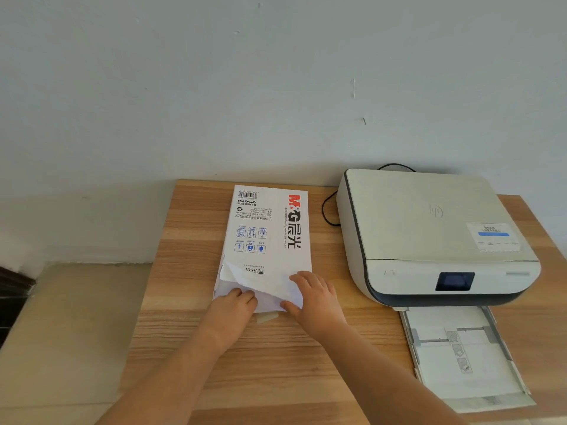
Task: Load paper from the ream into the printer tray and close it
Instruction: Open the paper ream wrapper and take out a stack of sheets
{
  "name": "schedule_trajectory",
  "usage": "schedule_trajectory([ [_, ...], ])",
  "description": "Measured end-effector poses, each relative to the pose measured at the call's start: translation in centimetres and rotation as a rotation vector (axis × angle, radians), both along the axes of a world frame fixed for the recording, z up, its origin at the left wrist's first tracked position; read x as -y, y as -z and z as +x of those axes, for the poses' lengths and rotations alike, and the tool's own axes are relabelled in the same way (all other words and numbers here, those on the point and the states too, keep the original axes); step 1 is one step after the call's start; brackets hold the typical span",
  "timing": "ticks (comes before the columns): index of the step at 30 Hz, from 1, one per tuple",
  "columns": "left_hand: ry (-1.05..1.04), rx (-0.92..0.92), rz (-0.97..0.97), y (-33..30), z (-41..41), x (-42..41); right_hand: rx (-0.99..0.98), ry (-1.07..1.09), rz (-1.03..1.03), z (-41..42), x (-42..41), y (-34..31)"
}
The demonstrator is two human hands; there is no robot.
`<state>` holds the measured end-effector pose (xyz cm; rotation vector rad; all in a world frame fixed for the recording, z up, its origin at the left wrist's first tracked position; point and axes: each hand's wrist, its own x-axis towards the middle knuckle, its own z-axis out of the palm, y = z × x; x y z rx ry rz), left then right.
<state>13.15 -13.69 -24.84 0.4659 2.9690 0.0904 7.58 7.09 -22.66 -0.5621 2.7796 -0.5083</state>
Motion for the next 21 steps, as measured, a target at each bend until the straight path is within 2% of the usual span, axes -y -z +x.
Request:
schedule_trajectory([
  [4, 0.012, -0.032, 0.016, 0.5, 1.6, -0.1, 0.032, 0.015, -0.008, 0.7, -0.7, 0.1],
  [6, 0.016, -0.032, 0.014, 0.7, 2.4, -0.3, 0.079, 0.095, -0.06, 1.2, -1.1, 0.1],
  [10, 0.035, -0.008, -0.031, 1.0, 3.7, -0.6, 0.312, 0.597, -0.296, 2.3, -1.6, -0.3],
  [12, 0.06, 0.019, -0.038, 1.1, 4.3, -0.7, 0.42, 0.731, -0.351, 2.9, -1.9, -0.1],
  [17, 0.114, 0.038, -0.039, 0.8, 5.8, -0.9, 0.579, 0.819, -0.407, 3.7, -1.9, 0.1],
  [21, 0.081, 0.018, 0.013, 0.6, 6.3, -1.2, 0.656, 0.9, -0.467, 4.1, -1.1, 0.3],
])
